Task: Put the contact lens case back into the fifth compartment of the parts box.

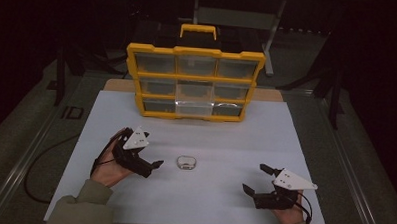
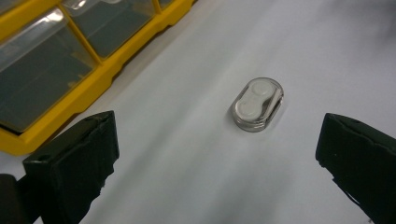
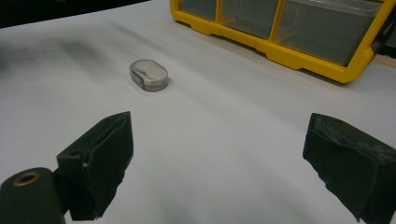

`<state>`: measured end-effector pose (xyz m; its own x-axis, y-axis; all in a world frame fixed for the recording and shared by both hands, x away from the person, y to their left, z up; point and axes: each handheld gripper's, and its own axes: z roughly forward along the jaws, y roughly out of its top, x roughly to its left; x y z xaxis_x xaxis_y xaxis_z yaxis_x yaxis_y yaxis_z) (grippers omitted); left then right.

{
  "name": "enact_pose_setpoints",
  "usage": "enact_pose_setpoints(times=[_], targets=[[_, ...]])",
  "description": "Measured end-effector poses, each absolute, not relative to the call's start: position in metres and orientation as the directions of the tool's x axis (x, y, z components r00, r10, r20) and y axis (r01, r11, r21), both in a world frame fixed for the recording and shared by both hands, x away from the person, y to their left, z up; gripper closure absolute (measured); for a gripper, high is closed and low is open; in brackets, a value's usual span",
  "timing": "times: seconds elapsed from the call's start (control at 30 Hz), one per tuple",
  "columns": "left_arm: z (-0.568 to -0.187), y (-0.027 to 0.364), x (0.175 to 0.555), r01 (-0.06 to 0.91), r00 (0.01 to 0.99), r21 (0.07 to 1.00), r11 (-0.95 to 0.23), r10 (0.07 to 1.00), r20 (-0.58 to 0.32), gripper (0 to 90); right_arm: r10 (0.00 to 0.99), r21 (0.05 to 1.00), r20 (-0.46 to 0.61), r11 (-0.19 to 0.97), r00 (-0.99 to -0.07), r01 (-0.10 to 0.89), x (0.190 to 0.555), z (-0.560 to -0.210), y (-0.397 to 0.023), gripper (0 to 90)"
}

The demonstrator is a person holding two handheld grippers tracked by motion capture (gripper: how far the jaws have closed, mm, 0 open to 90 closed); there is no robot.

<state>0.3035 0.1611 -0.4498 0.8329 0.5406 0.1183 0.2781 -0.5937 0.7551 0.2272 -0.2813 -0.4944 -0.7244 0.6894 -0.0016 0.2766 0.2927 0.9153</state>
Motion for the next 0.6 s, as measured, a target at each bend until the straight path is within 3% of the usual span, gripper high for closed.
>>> enact_pose_setpoints(times=[0.6], targets=[[-0.457, 0.141, 0.321, 0.297, 0.858, 0.713, -0.635, 0.506, 0.093, 0.0, 0.686, 0.914, -0.003, 0.297, -0.728, 0.276, 0.228, -0.495, -0.281, 8.8]])
